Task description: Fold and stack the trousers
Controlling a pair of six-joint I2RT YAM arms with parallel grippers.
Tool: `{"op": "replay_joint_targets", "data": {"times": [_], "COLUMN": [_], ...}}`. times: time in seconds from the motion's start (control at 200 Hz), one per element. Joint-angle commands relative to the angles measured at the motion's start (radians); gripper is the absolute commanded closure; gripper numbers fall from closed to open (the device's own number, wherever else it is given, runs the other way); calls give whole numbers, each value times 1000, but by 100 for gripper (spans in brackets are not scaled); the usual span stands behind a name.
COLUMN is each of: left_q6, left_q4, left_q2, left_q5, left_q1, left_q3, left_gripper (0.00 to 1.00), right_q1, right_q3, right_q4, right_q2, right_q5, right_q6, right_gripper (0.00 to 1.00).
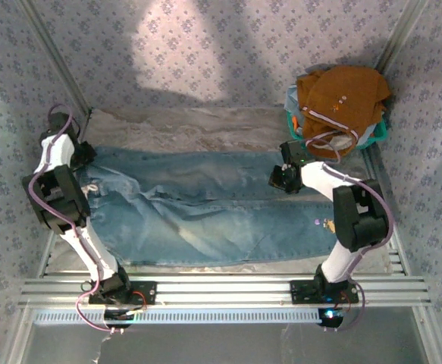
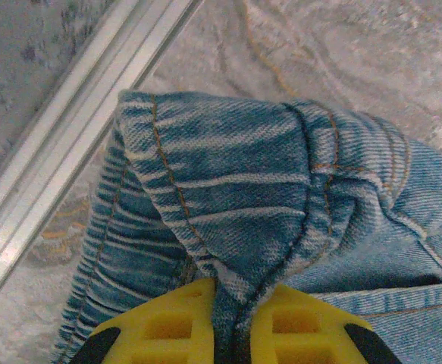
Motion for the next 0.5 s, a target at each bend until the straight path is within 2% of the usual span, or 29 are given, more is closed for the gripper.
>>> {"op": "replay_joint_targets", "data": {"times": [0.0,0.13,0.22,0.245,0.285,0.315,0.4,0.445,0.495], "left_q6": [73,147,148,142,130,118,62,27,-16], "left_q4": [-11,21,8,-5,-28,-44,-74,-80,-102], "left_q2": [48,120,182,200,225,235,225,192,135], "left_q5": [-80,-174,-211,-222,-219,-210,-181,-160,-162], "left_q1": [-40,-106,-109,-105,-96,-89,-67,-60,-55], "left_q3": [77,131,183,202,226,240,245,228,209], "left_gripper": [91,87,81,74,52,41,24,7,4], "right_q1": [-51,-95,-111,-115,-117,-121,-116,-118,-114], "right_q3": [-11,-27,-37,-40,-41,-43,-35,-40,-41], "right_q4": [-1,3,2,9,7,0,-38,-42,-48], "right_q2": [36,54,71,71,67,62,39,18,-6], "right_q5": [23,35,37,30,31,39,89,85,94], "right_q6": [5,14,21,20,26,31,22,28,30], "right_gripper": [69,70,70,71,71,71,71,71,71]}}
